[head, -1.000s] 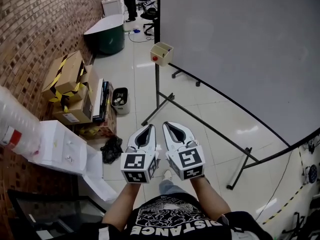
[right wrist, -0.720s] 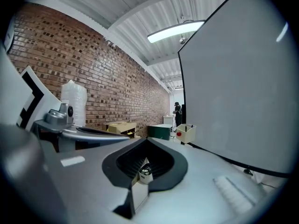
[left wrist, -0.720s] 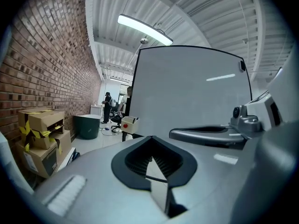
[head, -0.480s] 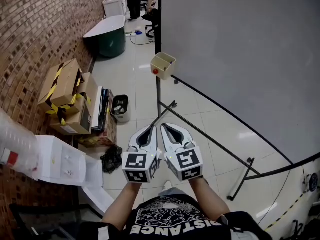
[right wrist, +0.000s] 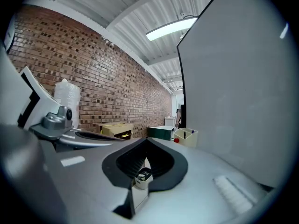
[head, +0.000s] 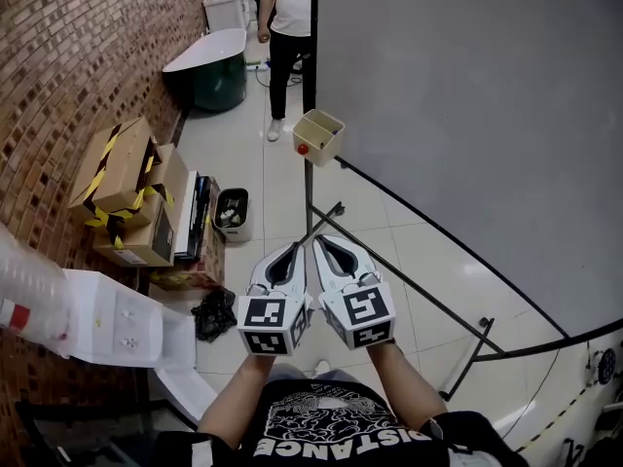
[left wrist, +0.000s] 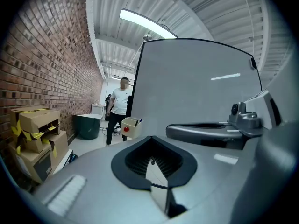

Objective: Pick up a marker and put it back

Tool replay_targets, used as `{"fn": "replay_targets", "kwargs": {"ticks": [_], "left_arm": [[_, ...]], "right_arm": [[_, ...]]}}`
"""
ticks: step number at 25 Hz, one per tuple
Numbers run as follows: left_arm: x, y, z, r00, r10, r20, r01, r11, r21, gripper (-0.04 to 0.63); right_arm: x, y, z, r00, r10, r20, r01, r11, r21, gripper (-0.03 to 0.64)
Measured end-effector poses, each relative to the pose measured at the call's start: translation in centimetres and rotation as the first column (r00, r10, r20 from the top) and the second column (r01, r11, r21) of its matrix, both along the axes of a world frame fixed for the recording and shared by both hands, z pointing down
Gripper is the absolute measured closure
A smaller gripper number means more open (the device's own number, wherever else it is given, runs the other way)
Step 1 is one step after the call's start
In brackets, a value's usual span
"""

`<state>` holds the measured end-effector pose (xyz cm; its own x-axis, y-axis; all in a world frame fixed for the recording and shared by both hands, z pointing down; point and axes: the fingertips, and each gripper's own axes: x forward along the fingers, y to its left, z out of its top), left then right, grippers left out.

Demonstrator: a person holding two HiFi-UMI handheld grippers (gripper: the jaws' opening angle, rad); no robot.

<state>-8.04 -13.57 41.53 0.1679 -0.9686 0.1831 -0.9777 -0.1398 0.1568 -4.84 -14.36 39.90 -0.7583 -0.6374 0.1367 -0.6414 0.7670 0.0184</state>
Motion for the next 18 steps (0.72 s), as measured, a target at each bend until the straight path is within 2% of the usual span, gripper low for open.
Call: {"fn": "replay_targets", "kwargs": {"ticks": [8, 18], "left_arm": [[-1.0, -2.5, 0.4, 1.0, -0.003, -0.004, 0.003, 1.0, 0.002, 0.589], [-3.3, -9.1, 0.4, 1.0, 0.029, -0.007, -0.029, 0.999, 0.012, 0.589]], "right_arm": [[-0.8, -2.8, 0.4, 1.0, 0.006, 0.0, -0.006, 1.0, 0.014, 0.617], [-2.7, -9.6, 0.3, 0.998, 0.056, -0.004, -0.056, 0.998, 0.037, 0.617]]}}
